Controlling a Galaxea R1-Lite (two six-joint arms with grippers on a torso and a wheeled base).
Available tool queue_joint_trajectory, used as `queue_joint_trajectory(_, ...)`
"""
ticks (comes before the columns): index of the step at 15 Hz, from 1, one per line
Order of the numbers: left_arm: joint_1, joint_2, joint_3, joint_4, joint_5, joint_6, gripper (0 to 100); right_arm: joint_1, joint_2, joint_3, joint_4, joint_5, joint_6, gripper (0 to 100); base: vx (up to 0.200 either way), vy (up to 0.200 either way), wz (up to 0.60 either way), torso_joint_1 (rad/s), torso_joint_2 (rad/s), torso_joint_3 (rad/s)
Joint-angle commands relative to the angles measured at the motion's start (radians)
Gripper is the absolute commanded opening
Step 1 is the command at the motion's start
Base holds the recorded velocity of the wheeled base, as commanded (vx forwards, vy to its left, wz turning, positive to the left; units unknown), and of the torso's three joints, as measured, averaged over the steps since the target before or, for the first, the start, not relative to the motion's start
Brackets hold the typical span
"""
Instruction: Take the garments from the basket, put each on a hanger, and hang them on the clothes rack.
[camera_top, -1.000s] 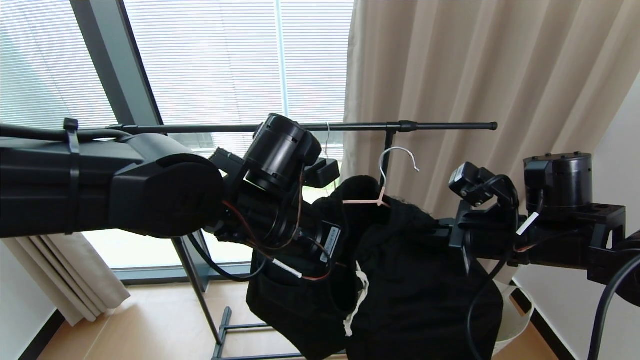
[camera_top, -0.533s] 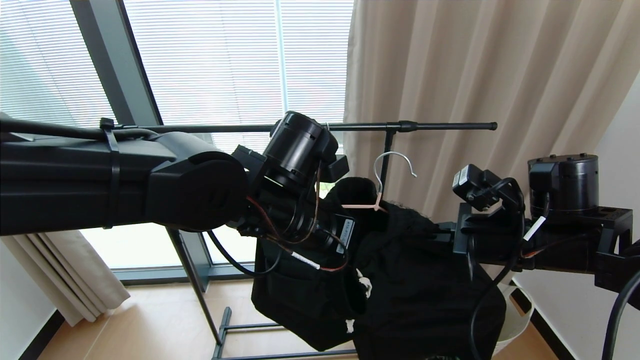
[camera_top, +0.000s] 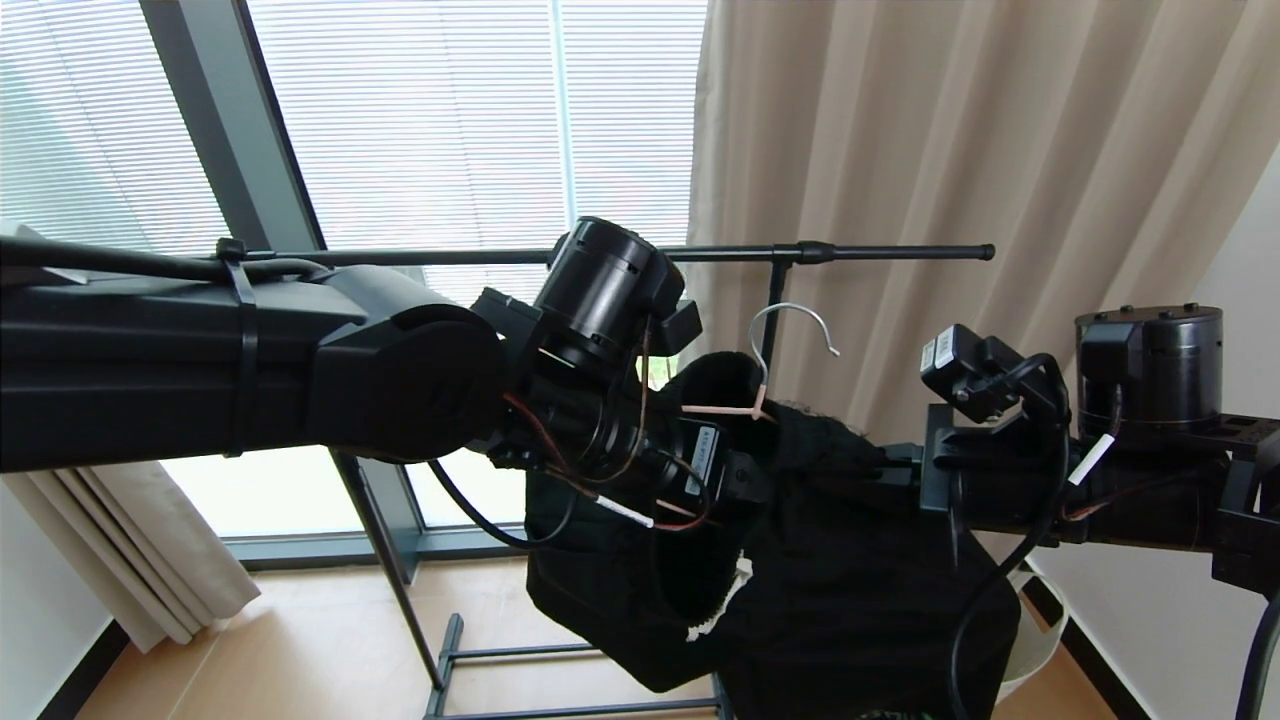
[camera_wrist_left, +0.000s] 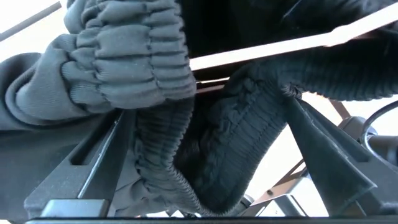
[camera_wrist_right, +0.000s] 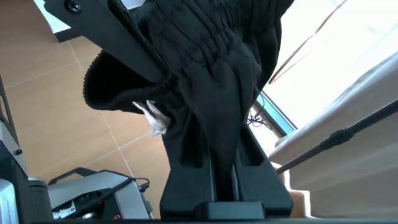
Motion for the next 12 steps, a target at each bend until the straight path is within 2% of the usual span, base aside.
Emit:
queue_joint_trajectory(1, -0.012, -0.002, 0.002, -0.009, 0.001, -0.008, 100, 0.000, -0.001, 0.000, 0.000, 0.001, -0.001, 0, 0.000, 0.000, 0.00, 0.000, 0.00, 0.000)
queue_joint_trajectory(6, -0.047, -0.098, 0.073, -0.011, 0.004, -0.034, 100, -0.009, 0.013, -0.009, -0.002, 0.001, -0.001, 0, 0.000, 0.000, 0.00, 0.000, 0.00, 0.000)
queue_joint_trajectory(8, -0.048, -0.150, 0.146, -0.011, 0.045, -0.037, 100, -0.009, 0.022, -0.006, -0.026, -0.001, -0.001, 0, 0.000, 0.000, 0.00, 0.000, 0.00, 0.000)
queue_joint_trajectory(12, -0.045, -0.256, 0.219, -0.009, 0.064, -0.027, 100, -0.017, 0.036, -0.004, -0.031, 0.002, -0.001, 0, 0.000, 0.000, 0.00, 0.000, 0.00, 0.000)
